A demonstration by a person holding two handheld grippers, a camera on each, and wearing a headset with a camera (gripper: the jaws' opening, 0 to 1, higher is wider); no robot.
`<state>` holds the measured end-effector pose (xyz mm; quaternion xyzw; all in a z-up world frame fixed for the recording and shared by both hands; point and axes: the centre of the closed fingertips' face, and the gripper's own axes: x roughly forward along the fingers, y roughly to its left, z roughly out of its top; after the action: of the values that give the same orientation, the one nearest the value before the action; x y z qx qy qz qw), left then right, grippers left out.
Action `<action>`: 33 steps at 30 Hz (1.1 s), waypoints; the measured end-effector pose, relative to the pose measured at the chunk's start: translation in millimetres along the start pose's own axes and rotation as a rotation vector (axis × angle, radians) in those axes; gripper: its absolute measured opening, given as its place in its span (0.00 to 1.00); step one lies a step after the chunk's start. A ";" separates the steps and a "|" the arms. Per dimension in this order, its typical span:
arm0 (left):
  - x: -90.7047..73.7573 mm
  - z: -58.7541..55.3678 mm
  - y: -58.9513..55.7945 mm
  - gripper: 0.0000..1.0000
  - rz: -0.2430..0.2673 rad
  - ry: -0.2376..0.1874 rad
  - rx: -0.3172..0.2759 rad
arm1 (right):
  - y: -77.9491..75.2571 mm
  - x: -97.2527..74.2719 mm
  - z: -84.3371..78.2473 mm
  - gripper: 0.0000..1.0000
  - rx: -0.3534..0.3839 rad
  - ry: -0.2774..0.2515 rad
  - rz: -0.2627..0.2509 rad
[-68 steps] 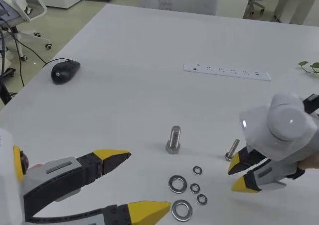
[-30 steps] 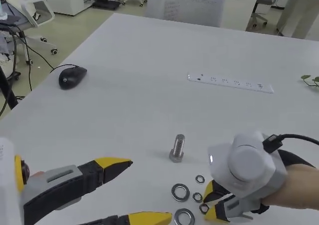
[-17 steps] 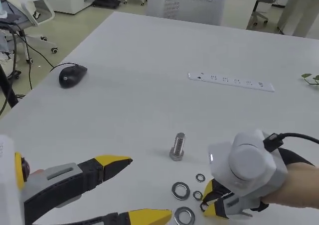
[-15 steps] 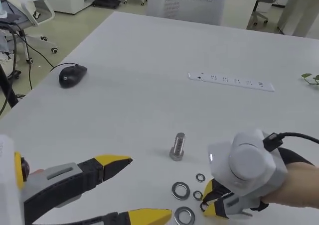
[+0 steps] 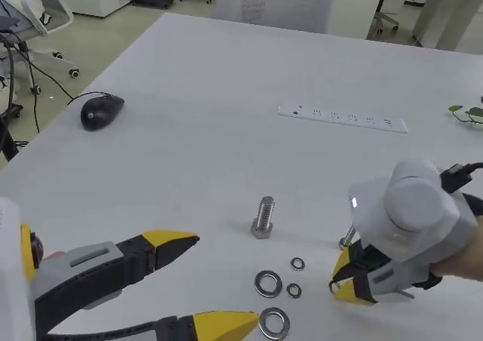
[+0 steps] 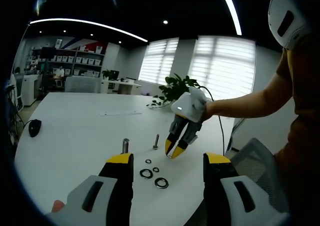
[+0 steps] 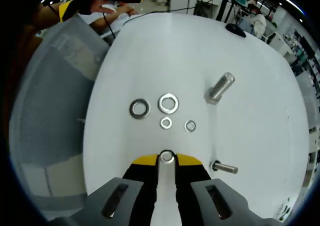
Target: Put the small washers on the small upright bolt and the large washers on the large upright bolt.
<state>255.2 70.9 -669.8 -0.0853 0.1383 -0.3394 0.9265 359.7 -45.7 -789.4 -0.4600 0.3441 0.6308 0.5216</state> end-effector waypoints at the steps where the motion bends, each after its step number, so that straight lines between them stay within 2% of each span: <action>1: 0.3 -0.1 -0.1 0.55 -0.001 0.001 0.001 | -3.5 -4.4 -2.1 0.12 0.004 0.000 -0.008; 7: 2.0 0.0 -1.0 0.55 -0.006 0.005 0.001 | -25.5 -25.7 -14.5 0.12 0.033 0.012 -0.058; 15: 2.9 0.6 -2.2 0.55 -0.009 0.012 0.004 | -48.5 -44.1 -7.1 0.12 0.016 0.020 -0.106; 24: 4.1 2.6 -1.4 0.55 -0.006 0.007 0.003 | -67.1 -41.3 -1.8 0.12 -0.016 0.051 -0.109; 33: 4.6 2.1 1.5 0.55 0.001 0.002 -0.007 | -68.7 -34.7 -1.6 0.12 -0.030 0.072 -0.082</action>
<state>260.2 69.2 -669.1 -0.0880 0.1406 -0.3387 0.9262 428.2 -44.0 -754.2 -0.5038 0.3340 0.5969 0.5276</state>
